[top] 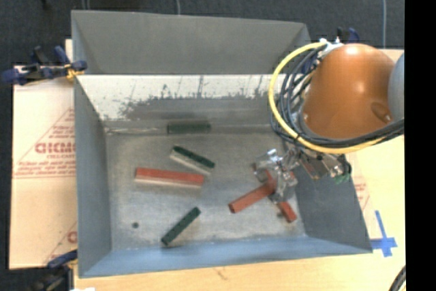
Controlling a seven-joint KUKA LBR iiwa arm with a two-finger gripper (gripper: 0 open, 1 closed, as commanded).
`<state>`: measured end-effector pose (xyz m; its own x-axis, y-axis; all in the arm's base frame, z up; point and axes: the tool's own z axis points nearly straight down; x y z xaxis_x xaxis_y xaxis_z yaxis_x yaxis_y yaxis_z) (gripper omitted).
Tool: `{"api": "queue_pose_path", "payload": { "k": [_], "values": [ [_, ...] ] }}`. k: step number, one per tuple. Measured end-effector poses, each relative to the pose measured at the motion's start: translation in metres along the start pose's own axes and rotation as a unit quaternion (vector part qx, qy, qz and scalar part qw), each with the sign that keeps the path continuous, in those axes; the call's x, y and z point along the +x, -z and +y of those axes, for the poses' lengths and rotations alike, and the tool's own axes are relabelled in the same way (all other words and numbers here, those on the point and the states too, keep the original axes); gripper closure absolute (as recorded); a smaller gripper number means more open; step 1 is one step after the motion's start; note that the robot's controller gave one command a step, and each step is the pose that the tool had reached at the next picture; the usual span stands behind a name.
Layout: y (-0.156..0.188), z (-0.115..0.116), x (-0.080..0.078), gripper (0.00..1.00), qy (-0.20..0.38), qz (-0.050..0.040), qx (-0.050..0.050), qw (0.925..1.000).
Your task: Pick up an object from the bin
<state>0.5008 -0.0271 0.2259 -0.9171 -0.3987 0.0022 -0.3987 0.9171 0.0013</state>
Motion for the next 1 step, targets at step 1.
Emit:
{"api": "queue_pose_path", "payload": {
  "k": [1],
  "values": [
    [0.0126,-0.0042,-0.0006,1.00,0.013,0.0000,0.000,0.9999]
  ]
}}
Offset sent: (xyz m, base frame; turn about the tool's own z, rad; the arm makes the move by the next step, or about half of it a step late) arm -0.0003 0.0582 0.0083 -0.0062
